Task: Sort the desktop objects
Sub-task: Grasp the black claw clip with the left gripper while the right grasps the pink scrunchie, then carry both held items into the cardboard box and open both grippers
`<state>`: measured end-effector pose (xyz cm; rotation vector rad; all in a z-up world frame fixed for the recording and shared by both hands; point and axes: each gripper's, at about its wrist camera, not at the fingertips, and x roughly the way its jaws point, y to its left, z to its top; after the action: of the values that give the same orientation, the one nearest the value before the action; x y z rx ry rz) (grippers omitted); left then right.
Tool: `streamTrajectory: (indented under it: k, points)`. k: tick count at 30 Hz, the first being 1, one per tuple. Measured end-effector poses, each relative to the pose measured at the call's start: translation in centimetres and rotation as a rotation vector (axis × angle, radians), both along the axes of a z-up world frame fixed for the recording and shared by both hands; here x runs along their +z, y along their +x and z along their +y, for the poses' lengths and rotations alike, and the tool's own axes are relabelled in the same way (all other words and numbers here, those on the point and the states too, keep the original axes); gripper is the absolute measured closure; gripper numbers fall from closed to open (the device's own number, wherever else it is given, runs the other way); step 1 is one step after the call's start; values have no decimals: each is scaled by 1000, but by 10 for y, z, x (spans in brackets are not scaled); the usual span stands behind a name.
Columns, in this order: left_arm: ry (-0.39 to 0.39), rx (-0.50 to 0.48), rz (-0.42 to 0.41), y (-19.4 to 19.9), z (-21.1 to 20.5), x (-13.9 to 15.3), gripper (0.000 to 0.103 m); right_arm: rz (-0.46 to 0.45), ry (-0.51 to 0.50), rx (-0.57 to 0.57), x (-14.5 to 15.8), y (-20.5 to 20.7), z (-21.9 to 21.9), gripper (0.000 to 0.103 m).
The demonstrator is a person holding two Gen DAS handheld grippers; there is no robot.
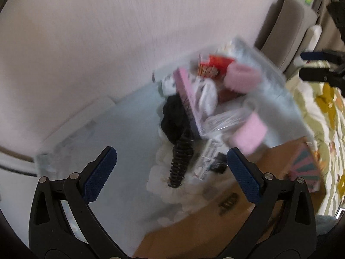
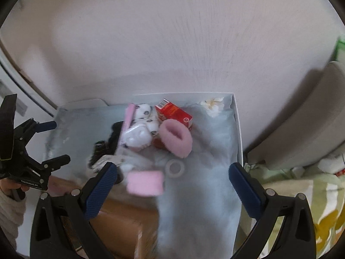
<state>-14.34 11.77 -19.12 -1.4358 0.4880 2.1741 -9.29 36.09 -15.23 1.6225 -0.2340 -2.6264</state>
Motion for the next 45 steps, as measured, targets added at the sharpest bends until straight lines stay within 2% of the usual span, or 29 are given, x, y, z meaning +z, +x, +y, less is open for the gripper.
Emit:
streamTrajectory:
  k: [5,9,13,15,16,19,21,23,25,30,36,41,45]
  points:
    - [-54,-7,-70,-18,4,-42,6,-34,-47,28,-38,-35,3,0]
    - [-51,-8,-106,-25,3,-55,8,-67,-62,43,-62,-56,1,2]
    - [-47,-6,-144,-29,2,-65,12,-96,-75,55,-79,-71,-2,8]
    - [-37,-9,-174,-32,0,-72,23,-114,-86,60,-88,-76,-3,12]
    - [-36,-11,-192,-32,0,-76,31,-121,-94,62,-91,-78,-4,17]
    - [-36,-27,-221,-31,0,-80,42,-145,-109,81,-103,-82,-7,40]
    - [-32,-53,-226,-27,3,-79,51,-150,-93,94,-106,-81,-11,49]
    - [-36,-72,-232,-24,5,-80,70,-141,-83,101,-107,-81,-12,61]
    - [-46,-74,-236,-22,5,-81,80,-132,-100,99,-105,-80,-12,70]
    - [-39,-63,-214,-20,2,-75,80,-120,-108,75,-100,-77,-10,74]
    - [-10,-38,-193,-19,-6,-53,80,-103,-101,74,-88,-70,-15,74]
    - [15,-33,-146,-14,-13,-21,80,-83,-111,59,-71,-62,-18,74]
    - [51,-16,-110,-13,-20,12,80,-53,-101,53,-43,-47,-15,74]
